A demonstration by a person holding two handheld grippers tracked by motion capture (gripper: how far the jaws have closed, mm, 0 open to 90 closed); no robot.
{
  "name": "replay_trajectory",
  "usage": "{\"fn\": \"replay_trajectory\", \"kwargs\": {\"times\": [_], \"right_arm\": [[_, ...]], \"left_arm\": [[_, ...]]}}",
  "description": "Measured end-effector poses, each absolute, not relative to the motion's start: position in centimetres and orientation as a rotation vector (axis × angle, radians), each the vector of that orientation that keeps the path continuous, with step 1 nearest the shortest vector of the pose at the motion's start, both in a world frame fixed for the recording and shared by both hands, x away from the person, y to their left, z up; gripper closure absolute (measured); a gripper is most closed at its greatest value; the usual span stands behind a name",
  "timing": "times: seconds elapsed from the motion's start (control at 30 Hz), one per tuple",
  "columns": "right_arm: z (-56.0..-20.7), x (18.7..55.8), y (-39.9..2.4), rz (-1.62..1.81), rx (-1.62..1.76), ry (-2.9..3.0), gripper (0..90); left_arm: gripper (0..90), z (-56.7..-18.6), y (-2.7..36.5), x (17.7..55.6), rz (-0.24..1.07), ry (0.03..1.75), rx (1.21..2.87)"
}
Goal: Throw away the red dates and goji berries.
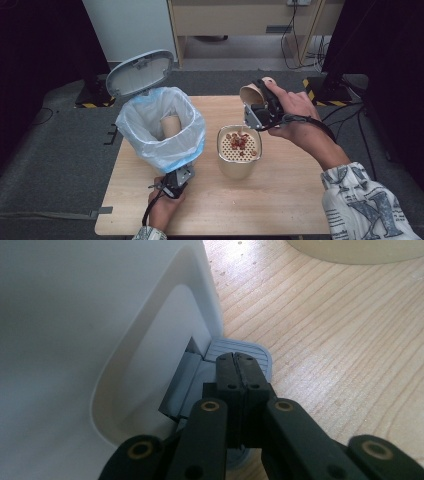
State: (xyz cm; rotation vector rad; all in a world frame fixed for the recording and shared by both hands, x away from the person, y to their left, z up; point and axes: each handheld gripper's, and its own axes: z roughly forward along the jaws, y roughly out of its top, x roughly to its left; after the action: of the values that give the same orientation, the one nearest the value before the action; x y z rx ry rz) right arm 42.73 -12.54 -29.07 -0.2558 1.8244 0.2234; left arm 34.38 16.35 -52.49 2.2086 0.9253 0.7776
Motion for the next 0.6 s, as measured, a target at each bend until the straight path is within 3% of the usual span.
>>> {"fn": "replay_trajectory", "kwargs": {"times": [0.6], "right_arm": [[-29.29, 42.42, -11.94, 0.127, -0.332, 1.797, 34.1]], "left_arm": [[88.9, -52.48, 16.35, 34.39, 0.777, 0.925, 2.209]]}}
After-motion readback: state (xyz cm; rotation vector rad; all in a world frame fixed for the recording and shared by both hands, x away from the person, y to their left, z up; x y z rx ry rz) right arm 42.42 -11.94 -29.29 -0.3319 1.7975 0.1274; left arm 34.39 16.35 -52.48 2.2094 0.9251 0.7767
